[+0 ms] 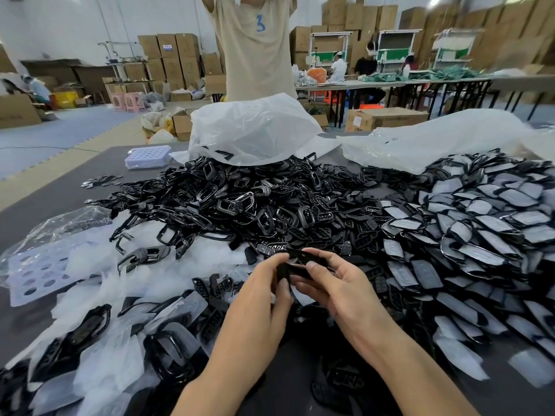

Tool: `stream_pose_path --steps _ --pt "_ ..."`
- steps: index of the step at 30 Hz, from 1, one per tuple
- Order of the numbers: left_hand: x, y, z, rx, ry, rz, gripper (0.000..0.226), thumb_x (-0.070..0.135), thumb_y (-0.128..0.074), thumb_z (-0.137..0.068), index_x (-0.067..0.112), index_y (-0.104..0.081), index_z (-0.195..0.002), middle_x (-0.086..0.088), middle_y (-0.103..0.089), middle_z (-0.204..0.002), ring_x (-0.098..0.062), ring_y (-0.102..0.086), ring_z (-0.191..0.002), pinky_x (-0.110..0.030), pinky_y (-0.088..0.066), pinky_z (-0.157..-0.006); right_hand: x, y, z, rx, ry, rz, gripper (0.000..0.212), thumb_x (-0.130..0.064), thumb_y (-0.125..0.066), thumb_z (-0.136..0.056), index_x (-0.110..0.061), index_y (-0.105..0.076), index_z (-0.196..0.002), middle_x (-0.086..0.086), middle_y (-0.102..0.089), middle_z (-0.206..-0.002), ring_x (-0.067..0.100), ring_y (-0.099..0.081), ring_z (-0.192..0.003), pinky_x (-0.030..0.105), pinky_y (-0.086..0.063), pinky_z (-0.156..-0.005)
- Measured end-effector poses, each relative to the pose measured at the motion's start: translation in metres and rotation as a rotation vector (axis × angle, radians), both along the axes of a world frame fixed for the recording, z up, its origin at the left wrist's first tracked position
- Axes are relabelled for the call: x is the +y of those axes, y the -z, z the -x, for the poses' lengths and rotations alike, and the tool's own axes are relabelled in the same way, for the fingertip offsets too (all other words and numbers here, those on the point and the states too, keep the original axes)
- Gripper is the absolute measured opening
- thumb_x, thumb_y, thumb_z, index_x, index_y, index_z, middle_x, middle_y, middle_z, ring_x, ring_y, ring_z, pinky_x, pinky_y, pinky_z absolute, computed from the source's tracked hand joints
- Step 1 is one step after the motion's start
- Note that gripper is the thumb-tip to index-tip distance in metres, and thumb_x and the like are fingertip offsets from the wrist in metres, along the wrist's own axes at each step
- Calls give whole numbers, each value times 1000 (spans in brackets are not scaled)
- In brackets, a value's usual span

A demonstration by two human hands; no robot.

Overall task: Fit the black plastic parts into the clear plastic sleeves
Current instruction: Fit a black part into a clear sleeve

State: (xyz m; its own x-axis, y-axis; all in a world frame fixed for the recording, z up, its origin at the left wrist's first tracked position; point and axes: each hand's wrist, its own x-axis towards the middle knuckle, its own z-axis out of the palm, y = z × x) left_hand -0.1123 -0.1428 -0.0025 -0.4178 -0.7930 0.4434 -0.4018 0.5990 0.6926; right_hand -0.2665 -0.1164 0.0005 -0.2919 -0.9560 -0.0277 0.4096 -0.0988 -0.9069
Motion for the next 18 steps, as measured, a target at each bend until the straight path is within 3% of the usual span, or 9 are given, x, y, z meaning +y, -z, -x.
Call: stream_pose_path --steps 5,10,18 --pt "-6 -8 2 354 -63 -257 24 24 -57 -99 47 -58 -106 10 -66 -89 -7 -65 -82 -15 -50 -71 -1 1 3 44 36 0 22 -11 -50 -106 -14 -66 -121 12 -78 -105 29 -77 -94 21 -59 -72" --pt "-10 -9 -2 466 -50 -405 22 22 -56 -100 37 -72 -104 7 -71 -73 -8 -68 -75 -16 -53 -74 0 3 1 201 67 12 13 -12 -51 -105 -15 -60 -115 8 -79 -95 27 -78 -85 23 -59 -68" --pt "-11 -11 -1 575 -67 -458 9 23 -70 -90 18 -73 -98 3 -71 -68 -3 -65 -62 -9 -48 -63 4 -3 -1 191 17 -2 11 -9 -57 -102 -8 -62 -112 5 -80 -89 27 -78 -80 21 -59 -67"
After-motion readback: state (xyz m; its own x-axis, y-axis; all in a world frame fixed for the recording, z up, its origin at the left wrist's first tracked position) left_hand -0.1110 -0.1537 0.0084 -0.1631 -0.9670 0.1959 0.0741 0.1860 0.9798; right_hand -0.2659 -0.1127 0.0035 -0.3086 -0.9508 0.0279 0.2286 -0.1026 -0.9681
